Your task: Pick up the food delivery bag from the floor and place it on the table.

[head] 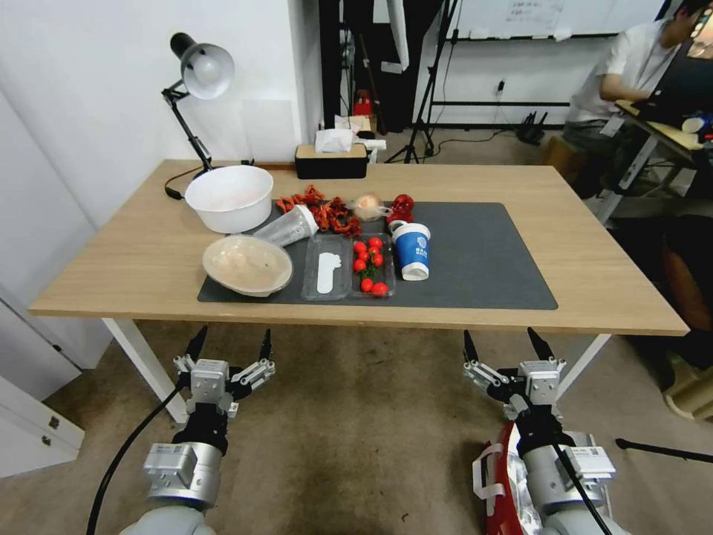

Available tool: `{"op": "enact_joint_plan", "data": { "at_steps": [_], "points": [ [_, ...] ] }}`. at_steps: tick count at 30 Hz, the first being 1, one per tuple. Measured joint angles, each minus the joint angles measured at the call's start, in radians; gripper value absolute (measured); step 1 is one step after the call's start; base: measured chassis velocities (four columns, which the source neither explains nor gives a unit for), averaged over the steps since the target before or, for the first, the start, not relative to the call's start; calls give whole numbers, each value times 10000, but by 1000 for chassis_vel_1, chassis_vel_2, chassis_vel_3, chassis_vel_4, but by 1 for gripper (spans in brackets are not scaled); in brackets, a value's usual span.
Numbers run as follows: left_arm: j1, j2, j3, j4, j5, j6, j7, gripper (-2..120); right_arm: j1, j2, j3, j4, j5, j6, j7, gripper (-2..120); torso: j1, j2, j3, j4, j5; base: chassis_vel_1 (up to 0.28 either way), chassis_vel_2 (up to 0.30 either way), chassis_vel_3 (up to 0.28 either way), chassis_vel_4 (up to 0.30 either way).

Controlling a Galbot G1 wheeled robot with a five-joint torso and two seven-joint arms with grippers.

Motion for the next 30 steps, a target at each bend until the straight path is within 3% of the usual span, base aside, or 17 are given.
{"op": "enact_joint_plan", "data": {
  "at_steps": [5, 6, 7, 9, 12, 13, 30],
  "points": [
    [-420, 315, 418, 503, -642, -69, -349, 100, -303, 459, 254, -150, -393, -417, 196, 100, 0, 0, 0, 6, 0, 0, 0, 0, 0],
    [-833, 643, 844, 1011, -1286, -154, -690, 100, -591, 875, 497, -306, -744, -808, 387, 100, 0, 1, 1, -13, -3, 0, 0, 0, 0],
    [-1206, 926, 1207, 1455, -1849, -227, -991, 100, -634, 1000, 579, -361, -715, -964, 491, 100, 0, 1, 0, -14, -6, 0, 0, 0, 0],
    [-1360, 1064, 1355, 1619, -2196, -300, -1070, 100, -577, 1040, 655, -384, -540, -1067, 584, 100, 0, 0, 1, -9, -13, 0, 0, 0, 0],
    [-1445, 1153, 1353, 1623, -2522, -495, -1000, 100, -528, 1064, 662, -377, -413, -1110, 609, 100, 0, 0, 1, 2, 9, 0, 0, 0, 0],
    [-1445, 1155, 1343, 1622, -2601, -556, -913, 100, -507, 1064, 662, -364, -384, -1102, 597, 100, 2, 0, 1, 1, -6, 0, 0, 0, 0],
    [-1368, 1054, 1025, 1652, -2543, -1092, -418, 100, -504, 1046, 658, -328, -342, -648, 283, 100, 1, 0, 1, 0, -1, 0, 0, 0, 0]
  ]
}}
